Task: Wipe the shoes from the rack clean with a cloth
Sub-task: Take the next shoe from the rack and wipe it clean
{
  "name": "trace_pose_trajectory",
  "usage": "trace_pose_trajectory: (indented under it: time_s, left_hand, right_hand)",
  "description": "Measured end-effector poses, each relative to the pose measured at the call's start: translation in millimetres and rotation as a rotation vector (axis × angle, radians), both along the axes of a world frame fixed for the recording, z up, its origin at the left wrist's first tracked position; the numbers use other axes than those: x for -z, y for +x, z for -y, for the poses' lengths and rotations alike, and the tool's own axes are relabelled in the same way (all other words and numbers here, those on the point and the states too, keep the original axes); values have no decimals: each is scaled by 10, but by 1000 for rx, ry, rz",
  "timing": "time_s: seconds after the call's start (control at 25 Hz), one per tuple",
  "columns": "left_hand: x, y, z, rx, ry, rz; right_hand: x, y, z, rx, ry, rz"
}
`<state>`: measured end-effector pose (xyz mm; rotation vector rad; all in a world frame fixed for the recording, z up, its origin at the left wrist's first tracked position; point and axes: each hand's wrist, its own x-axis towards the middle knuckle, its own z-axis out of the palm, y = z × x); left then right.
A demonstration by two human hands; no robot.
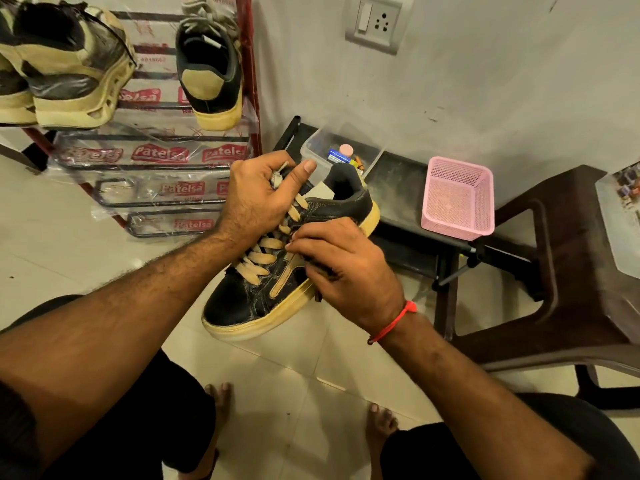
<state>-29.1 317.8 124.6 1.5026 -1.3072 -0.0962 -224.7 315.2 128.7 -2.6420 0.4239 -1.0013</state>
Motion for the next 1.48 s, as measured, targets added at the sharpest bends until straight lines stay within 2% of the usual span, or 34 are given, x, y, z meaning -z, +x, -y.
trace_pose_trajectory:
  time_s: [0.2,0.32,0.36,0.52,0.68,0.8,0.96,1.08,1.24,1.36,1.4,1.48]
  left_hand:
    - [-26,10,-16,58,-19,-50]
    - [-27,-48,-19,105,-28,-29]
    - [-29,-59,-26,117,-30,-21]
    - [-37,-53,-44,138,-31,2]
    - [-49,-71,-42,104,-25,-20]
    - [-62,-17,-35,72,-30,-46]
    - [-62,-25,-47,123,-19,-34]
    - [-41,10,-39,115,-25,-39]
    - [-20,-21,-29,110,-8,-32]
    - [-20,4,-24,70,-3,-48]
    - [-22,19,-13,59,1,-60]
    - [-19,49,8,30,14,-102]
  right_hand:
    - [-20,-208,494,310,182,150]
    - [-136,-290,641,403,265,275]
    - [-164,-296,628,377,278,278]
    - [-117,-295,457,173,167,92]
    - [-121,-377,620,341,246,230]
    - [-76,-302,400,197,212,158]
    - [-142,-323,582,347,260,246]
    - [-101,-297,448,225,183,147]
    - [-86,-320,535,298,251,213]
    - [-77,-259,353,188,220,130]
    - [-79,-245,345,193,222,137]
    - [-91,-273,488,332,275,222]
